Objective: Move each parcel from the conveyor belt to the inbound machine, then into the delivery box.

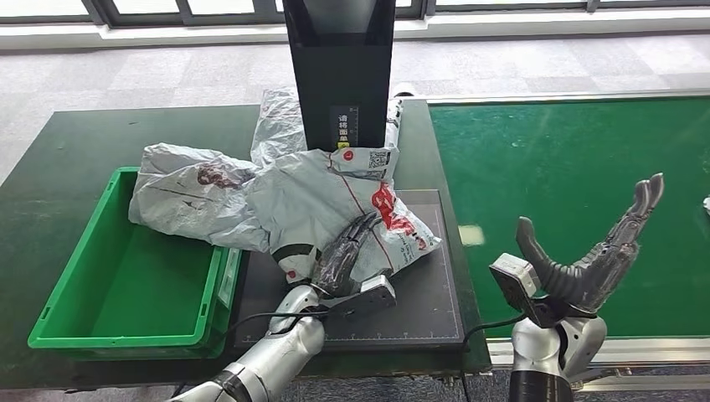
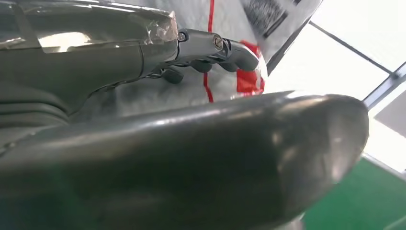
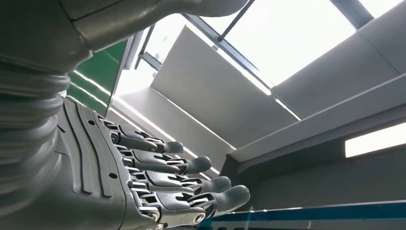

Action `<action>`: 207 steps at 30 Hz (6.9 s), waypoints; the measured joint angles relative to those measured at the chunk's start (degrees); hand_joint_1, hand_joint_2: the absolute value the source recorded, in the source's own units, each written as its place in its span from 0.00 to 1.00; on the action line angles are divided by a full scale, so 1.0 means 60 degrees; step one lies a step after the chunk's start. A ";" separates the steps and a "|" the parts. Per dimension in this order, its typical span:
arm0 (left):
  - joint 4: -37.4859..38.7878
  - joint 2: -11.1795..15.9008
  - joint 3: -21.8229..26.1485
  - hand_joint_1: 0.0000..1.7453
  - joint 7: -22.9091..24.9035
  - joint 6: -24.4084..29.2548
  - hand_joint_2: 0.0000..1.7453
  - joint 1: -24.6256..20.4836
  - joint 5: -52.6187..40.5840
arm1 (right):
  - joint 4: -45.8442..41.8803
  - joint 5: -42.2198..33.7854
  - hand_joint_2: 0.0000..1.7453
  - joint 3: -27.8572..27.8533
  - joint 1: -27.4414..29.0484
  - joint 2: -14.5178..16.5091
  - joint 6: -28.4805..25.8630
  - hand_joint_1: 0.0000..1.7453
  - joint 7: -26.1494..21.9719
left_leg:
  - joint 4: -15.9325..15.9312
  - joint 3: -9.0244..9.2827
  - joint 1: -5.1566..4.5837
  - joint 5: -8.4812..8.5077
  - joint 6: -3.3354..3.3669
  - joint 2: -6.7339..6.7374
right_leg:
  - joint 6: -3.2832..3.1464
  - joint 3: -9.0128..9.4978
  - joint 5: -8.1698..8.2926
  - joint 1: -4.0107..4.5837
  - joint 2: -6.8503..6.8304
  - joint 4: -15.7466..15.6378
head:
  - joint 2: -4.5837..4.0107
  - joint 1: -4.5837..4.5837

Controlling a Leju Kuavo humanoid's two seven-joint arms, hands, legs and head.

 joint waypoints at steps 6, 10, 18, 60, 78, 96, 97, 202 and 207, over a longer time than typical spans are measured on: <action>0.0881 -0.0007 -0.0447 0.00 0.1410 -0.0077 0.00 -0.0196 -0.1024 | 0.0029 -0.0207 1.00 -0.0025 0.0005 -0.0002 0.0000 0.00 0.0003 | 0.0000 0.0000 0.0000 0.0000 0.0001 0.0000 | 0.0000 -0.0001 0.0000 -0.0001 0.0001 -0.0001 | 0.0000 -0.0001; 0.1242 -0.0005 -0.0782 0.80 0.2371 -0.0333 0.00 -0.0364 -0.1896 | 0.0035 -0.0258 1.00 -0.0026 0.0004 -0.0005 0.0000 0.00 0.0003 | 0.0000 0.0000 0.0000 0.0000 0.0001 0.0000 | 0.0000 0.0000 0.0001 -0.0001 0.0001 0.0000 | -0.0001 -0.0001; 0.1470 -0.0002 -0.1380 1.00 0.4035 -0.0463 0.00 -0.0679 -0.3453 | 0.0077 -0.0287 1.00 -0.0026 0.0003 -0.0015 0.0000 0.00 0.0002 | 0.0000 0.0004 0.0001 0.0001 0.0000 -0.0005 | 0.0000 0.0008 0.0001 0.0000 -0.0003 0.0001 | -0.0003 -0.0001; -0.0705 0.0182 0.0646 0.00 0.1776 0.2201 1.00 0.0407 -0.4791 | 0.0477 -0.0330 1.00 -0.0026 0.0015 -0.0025 0.0000 0.00 -0.0002 | -0.0001 -0.0003 0.0000 0.0001 0.0000 0.0000 | 0.0000 -0.0005 0.0000 0.0000 0.0000 0.0001 | -0.0001 -0.0001; 0.0198 0.0090 0.1044 0.00 -0.0027 0.1786 1.00 0.0255 -0.1879 | 0.0641 -0.0259 1.00 -0.0026 0.0011 -0.0025 0.0000 0.00 -0.0005 | -0.0001 -0.0005 0.0000 0.0001 0.0000 -0.0002 | 0.0000 -0.0006 0.0000 0.0000 0.0000 0.0000 | -0.0002 -0.0001; 0.0560 0.0074 0.1205 0.00 0.0767 0.1804 1.00 0.0206 -0.2965 | 0.0730 -0.0258 1.00 -0.0026 0.0006 -0.0025 0.0000 0.00 -0.0005 | -0.0001 -0.0005 0.0000 0.0001 0.0000 -0.0001 | 0.0000 -0.0006 0.0000 0.0000 0.0000 0.0000 | -0.0002 -0.0002; 0.0570 0.0073 0.1206 0.00 0.0771 0.1804 1.00 0.0204 -0.2966 | 0.0735 -0.0258 1.00 -0.0026 0.0006 -0.0026 0.0000 0.00 -0.0005 | -0.0001 -0.0005 0.0000 0.0001 0.0000 -0.0001 | 0.0000 -0.0006 0.0001 0.0000 0.0000 0.0000 | -0.0002 -0.0002; -0.7080 0.1009 0.7958 0.00 0.3402 0.2240 1.00 0.1239 -0.7174 | 0.0969 -0.0136 1.00 -0.0493 0.0122 -0.0018 -0.0004 0.00 -0.0005 | 0.0000 -0.0049 0.0000 0.0015 -0.0002 0.0010 | -0.0003 -0.0055 0.0003 0.0002 0.0023 0.0010 | 0.0000 0.0026; -0.7300 0.0926 0.8269 0.00 0.2491 0.2241 1.00 0.1228 -0.6803 | 0.1002 -0.0008 1.00 -0.0497 0.0124 -0.0018 -0.0004 0.00 -0.0001 | 0.0000 -0.0048 0.0002 0.0016 -0.0003 0.0011 | -0.0003 -0.0056 0.0002 0.0003 0.0023 0.0010 | -0.0001 0.0026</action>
